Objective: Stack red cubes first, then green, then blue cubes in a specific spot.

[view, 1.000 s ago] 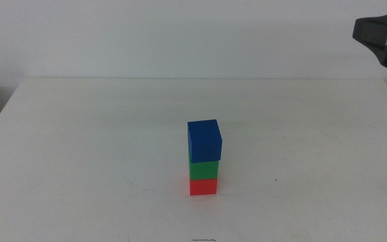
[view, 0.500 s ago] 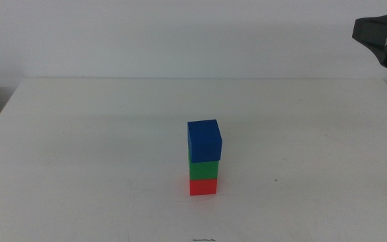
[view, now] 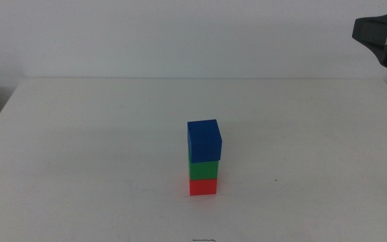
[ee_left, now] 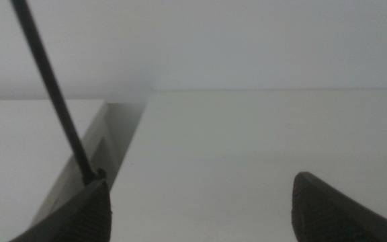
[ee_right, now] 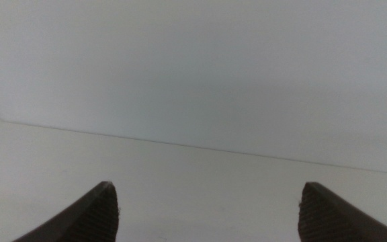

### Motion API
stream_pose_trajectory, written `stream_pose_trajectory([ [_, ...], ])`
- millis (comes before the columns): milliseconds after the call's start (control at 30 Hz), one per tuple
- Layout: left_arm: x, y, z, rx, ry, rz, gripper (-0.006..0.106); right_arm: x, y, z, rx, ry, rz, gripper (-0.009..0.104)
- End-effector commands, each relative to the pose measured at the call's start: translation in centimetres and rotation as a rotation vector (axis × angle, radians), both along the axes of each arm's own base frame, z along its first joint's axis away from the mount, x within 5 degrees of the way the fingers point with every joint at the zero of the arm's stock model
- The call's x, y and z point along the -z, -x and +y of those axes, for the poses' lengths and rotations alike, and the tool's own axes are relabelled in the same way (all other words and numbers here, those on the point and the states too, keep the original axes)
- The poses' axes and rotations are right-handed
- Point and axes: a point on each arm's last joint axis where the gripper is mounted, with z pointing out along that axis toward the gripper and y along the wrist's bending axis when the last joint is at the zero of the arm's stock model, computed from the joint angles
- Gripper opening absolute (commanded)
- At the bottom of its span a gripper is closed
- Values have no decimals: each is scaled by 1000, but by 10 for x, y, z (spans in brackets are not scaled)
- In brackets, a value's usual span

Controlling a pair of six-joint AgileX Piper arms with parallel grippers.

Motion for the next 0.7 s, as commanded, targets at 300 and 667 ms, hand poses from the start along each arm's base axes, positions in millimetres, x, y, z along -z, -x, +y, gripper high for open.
stream_pose_trajectory([
  [300, -12, 1, -3, 48, 7, -142, 90, 4, 23, -12, 43, -7, -214, 78],
  [667, 62, 10, -7, 101, 6, -244, 90, 93, 114, -56, 231, 84, -376, 78],
])
